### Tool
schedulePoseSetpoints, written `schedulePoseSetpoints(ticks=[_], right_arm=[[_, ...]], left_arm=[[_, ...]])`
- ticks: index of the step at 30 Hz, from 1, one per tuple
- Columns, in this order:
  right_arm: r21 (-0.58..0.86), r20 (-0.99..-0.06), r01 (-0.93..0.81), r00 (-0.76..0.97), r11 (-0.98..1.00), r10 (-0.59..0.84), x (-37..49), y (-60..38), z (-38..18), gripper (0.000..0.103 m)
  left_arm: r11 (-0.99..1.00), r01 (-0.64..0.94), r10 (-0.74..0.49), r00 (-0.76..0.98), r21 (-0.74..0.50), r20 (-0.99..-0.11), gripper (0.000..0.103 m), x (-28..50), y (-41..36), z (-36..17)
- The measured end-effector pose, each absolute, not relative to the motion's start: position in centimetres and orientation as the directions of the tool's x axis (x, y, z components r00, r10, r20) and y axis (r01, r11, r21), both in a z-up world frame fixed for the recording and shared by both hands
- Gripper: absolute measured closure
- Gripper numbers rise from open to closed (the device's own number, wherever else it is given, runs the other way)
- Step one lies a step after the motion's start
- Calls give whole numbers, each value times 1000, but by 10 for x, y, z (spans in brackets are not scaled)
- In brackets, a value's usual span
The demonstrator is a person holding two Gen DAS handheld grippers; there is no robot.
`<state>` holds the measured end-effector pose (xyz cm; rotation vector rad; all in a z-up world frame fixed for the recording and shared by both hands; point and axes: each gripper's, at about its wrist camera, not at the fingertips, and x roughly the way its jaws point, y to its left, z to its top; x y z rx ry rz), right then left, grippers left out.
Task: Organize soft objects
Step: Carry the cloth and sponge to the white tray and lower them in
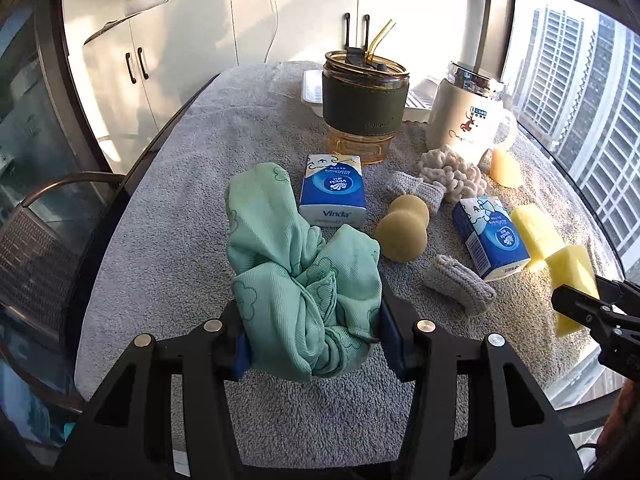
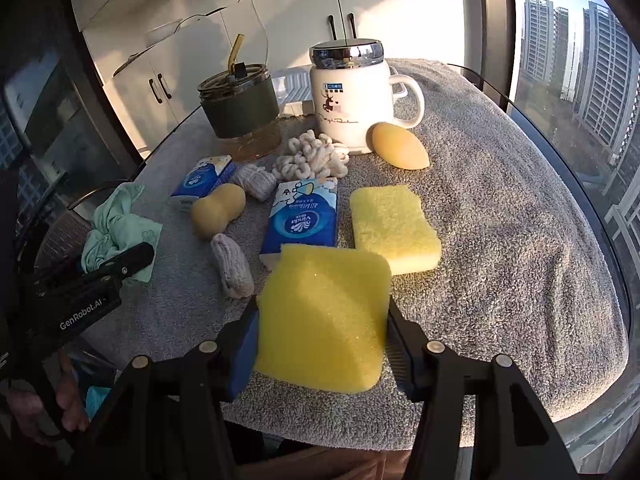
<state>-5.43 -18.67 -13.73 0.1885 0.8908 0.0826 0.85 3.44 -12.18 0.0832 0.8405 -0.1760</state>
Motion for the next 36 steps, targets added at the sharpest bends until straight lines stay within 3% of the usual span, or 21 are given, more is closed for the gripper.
schedulePoseSetpoints(ticks=[20,29,36], right_arm=[[39,-734,326,651,945,-194,1,-311,-113,44],[19,-745,354,629,935,-223,68,-347,-112,44],[-15,-751,343,616,939,-237,118,-355,-115,44]], left_arm=[[998,8,44,714,70,-699,55,94,92,-106],[995,-20,79,735,94,-674,55,150,108,-106],[999,32,-3,732,30,-681,55,190,125,-116]])
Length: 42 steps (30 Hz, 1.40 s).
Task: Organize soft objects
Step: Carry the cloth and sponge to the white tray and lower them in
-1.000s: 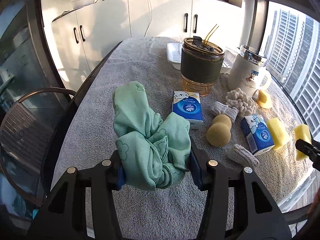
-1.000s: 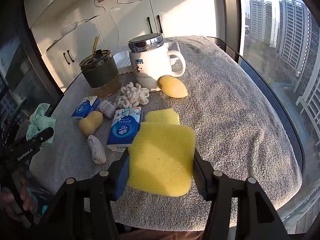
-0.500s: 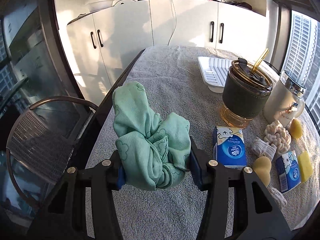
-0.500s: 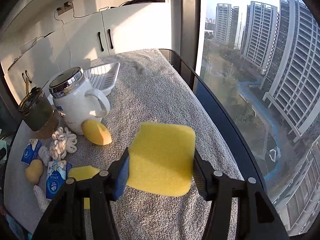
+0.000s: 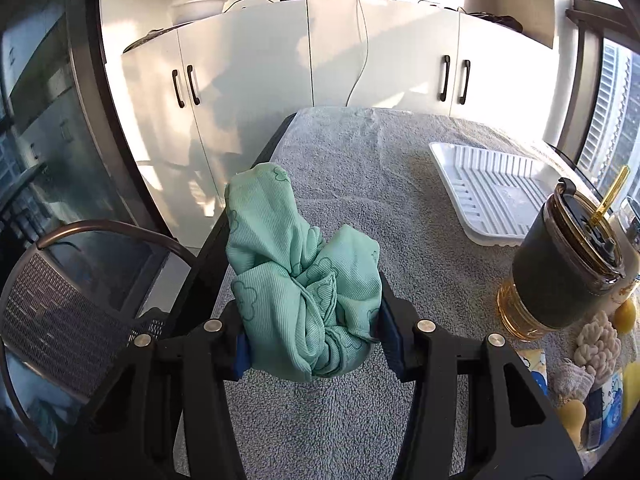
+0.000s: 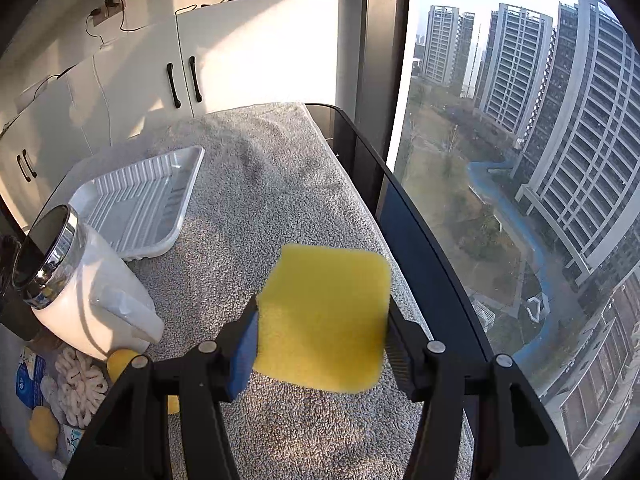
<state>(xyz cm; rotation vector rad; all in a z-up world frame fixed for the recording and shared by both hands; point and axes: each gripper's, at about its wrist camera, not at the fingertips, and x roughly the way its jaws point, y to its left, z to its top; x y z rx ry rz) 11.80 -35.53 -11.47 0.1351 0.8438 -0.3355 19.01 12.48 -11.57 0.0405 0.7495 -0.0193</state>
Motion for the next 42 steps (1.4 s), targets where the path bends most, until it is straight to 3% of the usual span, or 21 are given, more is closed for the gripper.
schedulePoseSetpoints(ticks=[6,14,25,30,36,42], right_arm=[[-62,-749,299,617,952,-242,141,-344,-117,44],[-91,-749,271,615,958,-245,176,-343,-117,44],[-7,-779,195,614,981,-128,261,-353,-111,44],[59,-805,124,592,990,-26,302,-338,-108,44],[11,-818,-32,575,999,27,334,-291,-104,44],[-1,-861,-175,501,985,88,362,-250,-117,44]], left_arm=[[982,159,-182,714,-97,-676,55,203,127,-119],[986,166,-145,731,-32,-667,55,253,125,-111],[943,332,-224,703,33,-676,55,327,65,-101],[892,451,-321,633,-1,-705,55,350,31,-100],[818,570,-431,520,-76,-738,55,367,-4,-103],[795,602,-413,456,-69,-788,55,376,-31,-118]])
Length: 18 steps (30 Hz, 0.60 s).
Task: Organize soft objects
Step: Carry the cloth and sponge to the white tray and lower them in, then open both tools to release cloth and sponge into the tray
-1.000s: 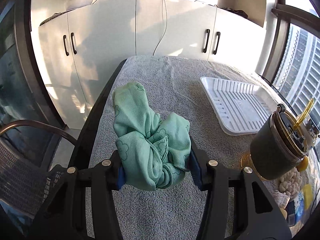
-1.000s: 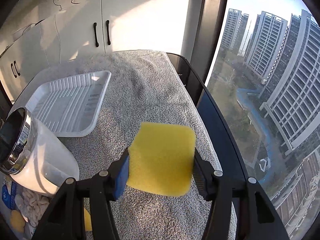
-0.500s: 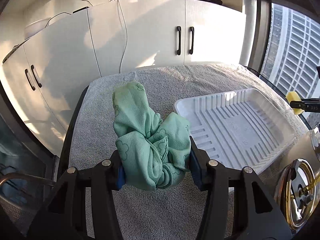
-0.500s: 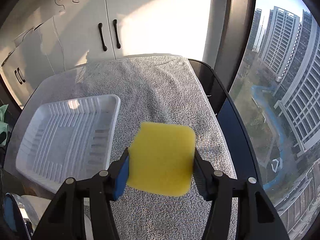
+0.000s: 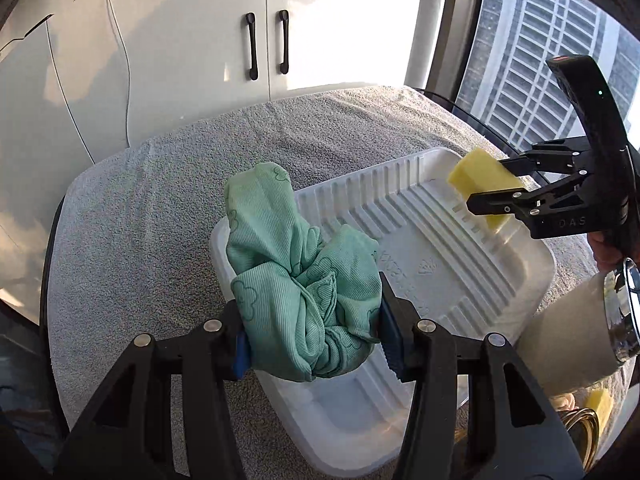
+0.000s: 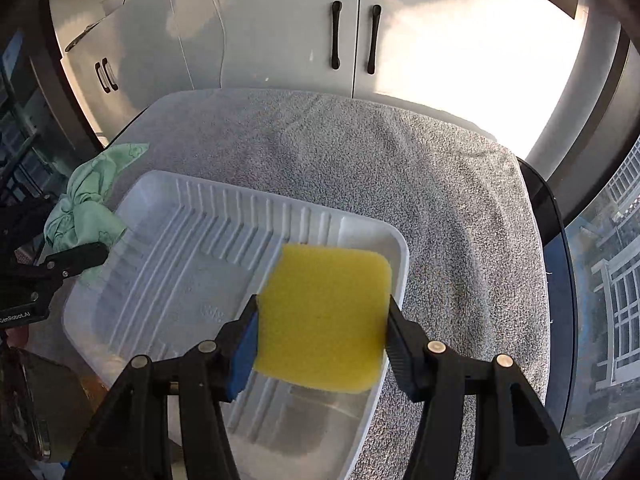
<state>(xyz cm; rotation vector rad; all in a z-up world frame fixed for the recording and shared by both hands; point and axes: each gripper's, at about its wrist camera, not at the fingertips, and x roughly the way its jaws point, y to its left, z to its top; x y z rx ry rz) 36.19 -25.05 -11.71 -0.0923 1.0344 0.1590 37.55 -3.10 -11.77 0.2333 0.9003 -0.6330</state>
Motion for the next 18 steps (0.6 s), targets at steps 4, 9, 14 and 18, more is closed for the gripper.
schedulePoseSetpoints(ticks=[4,9,14,18], right_arm=[[-29,-889,-214,451,976,73,374,-236,-134,44],[-73,-896,-249,441,966,46,376,-229,-144,43],[-67,-896,-282,439,957,67,373,-228,-143,38],[-60,-895,-294,440,954,80,371,-225,-138,36]], left_arm=[[796,601,-400,441,-66,-804,52,375,-39,-128],[788,603,-408,355,-127,-841,42,384,-44,-142],[786,604,-403,341,-130,-849,37,383,-45,-146],[789,602,-401,358,-120,-843,37,384,-44,-141]])
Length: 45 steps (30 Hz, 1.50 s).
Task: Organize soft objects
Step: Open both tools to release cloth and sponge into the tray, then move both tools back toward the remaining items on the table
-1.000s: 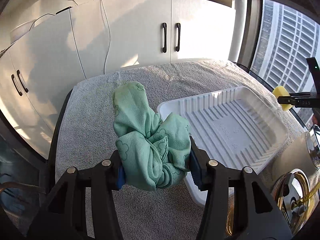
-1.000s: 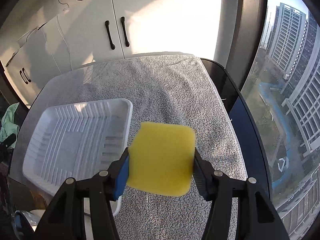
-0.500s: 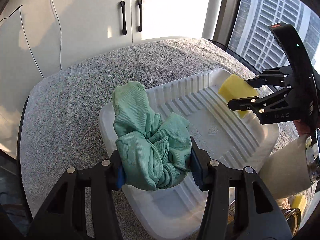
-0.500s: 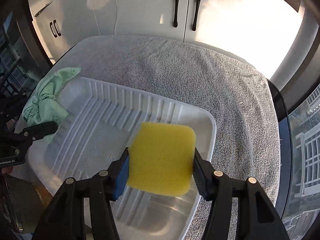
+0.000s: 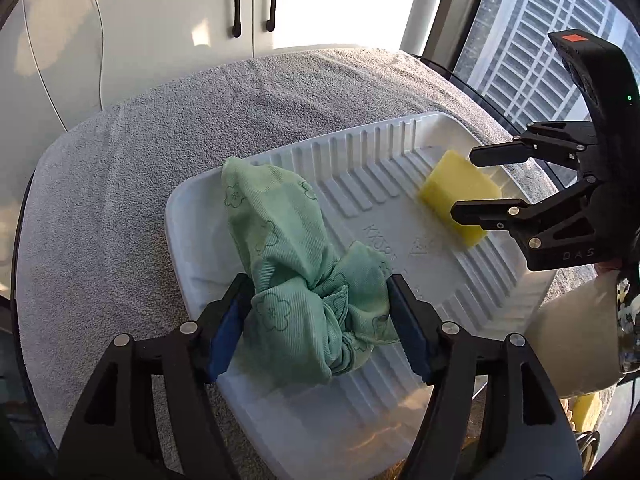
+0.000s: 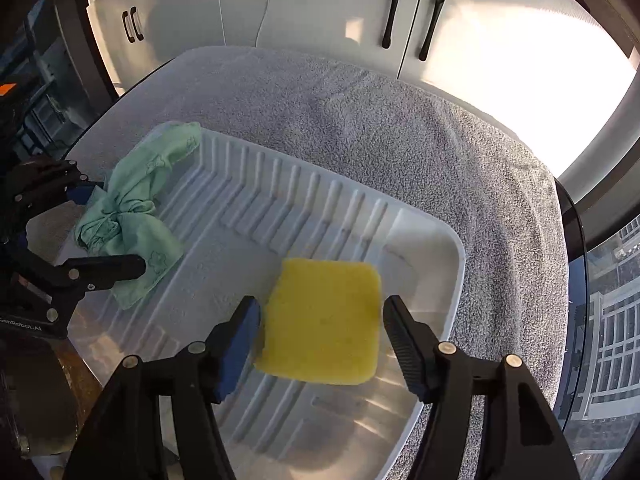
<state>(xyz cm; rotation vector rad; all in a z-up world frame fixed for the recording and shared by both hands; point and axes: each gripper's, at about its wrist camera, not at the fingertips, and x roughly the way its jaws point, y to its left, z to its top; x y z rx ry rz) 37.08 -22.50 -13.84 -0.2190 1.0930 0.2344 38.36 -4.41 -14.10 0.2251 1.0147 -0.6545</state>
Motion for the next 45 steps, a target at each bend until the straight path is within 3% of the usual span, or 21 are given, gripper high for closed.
schedulePoseSetpoints(ticks=[3,14,28,45], right_arm=[[-58,-886,-283,457,957,81,367,-225,-132,29],[-49,-873,-182,486,982,46,353,-252,-121,29],[15,-879,34,477,999,-3,303,-328,-131,29],[41,-857,193,510,980,-64,204,-387,-131,29]], left_arm=[[793,597,-414,381,-122,-827,37,381,-39,-131],[878,444,-403,489,-177,-774,37,375,5,-108],[965,261,-196,652,-26,-733,37,332,58,-100],[979,202,-134,686,11,-715,37,254,97,-119]])
